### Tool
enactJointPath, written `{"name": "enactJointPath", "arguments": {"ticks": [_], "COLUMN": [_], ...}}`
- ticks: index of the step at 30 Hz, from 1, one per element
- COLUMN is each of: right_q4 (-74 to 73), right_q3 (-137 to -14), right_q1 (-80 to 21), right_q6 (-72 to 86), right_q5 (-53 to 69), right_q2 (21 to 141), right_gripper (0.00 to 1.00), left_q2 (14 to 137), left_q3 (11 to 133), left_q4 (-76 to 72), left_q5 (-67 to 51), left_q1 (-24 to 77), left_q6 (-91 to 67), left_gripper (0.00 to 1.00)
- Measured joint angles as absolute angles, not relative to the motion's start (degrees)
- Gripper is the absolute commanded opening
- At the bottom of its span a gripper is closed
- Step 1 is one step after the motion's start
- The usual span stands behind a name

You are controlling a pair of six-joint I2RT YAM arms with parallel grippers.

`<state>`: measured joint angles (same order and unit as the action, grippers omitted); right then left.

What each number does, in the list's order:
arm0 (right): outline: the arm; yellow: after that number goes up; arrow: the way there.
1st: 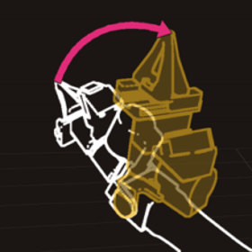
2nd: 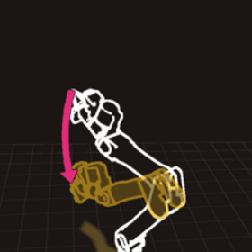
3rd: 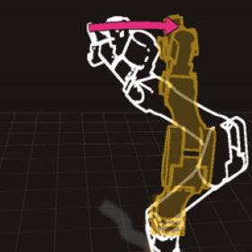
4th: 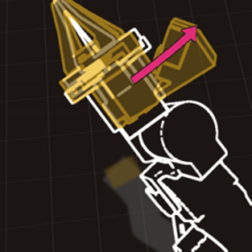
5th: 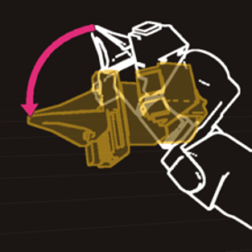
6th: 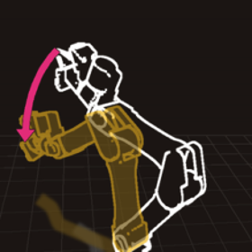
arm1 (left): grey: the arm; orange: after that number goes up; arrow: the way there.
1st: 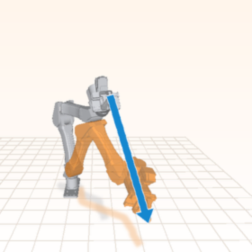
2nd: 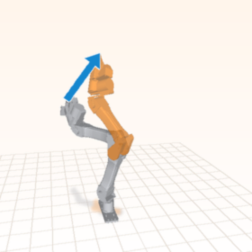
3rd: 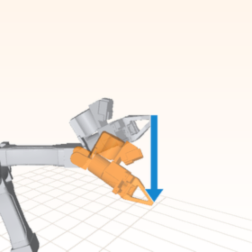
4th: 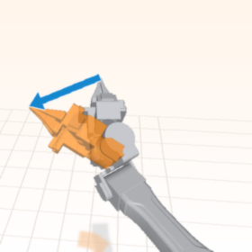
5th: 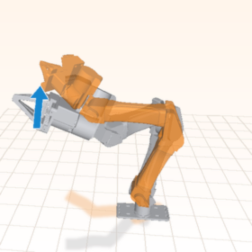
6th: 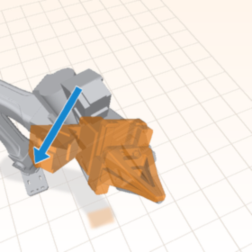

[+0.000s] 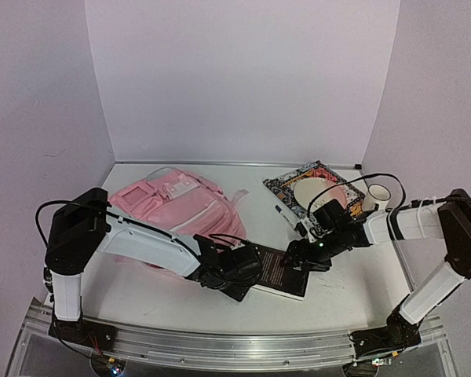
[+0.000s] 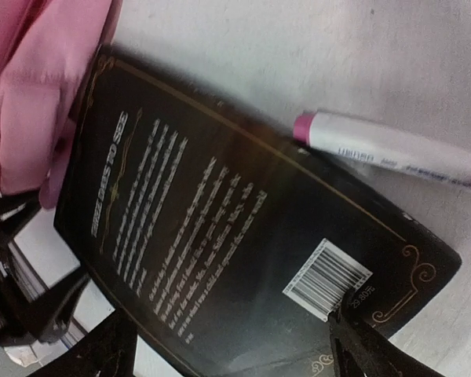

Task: Pack the student bag
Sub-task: Adjust the book at the center of the board.

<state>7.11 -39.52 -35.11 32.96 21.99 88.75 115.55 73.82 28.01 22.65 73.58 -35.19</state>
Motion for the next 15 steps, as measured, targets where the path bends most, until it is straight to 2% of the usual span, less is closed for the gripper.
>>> {"name": "enactJointPath", "arguments": {"ticks": [7,15], "right_q4": [3.8,-0.6], "right_q3": [-37.0,-41.7], "right_q1": [-35.8,-31.3], "right_q6": [34.1,31.8], "right_q5": [23.1,17.3], "right_q2": [84.7,84.5], "right_gripper": [0.88,0.89], "left_q2": [115.6,112.7], "left_q3": [73.8,71.5], "left_q4": [28.3,28.8], "left_q5": [27.3,29.0], "left_q1": [69.3,71.0], "left_q6": [-30.3,-28.3], "left_gripper": [0.83,0.83]}}
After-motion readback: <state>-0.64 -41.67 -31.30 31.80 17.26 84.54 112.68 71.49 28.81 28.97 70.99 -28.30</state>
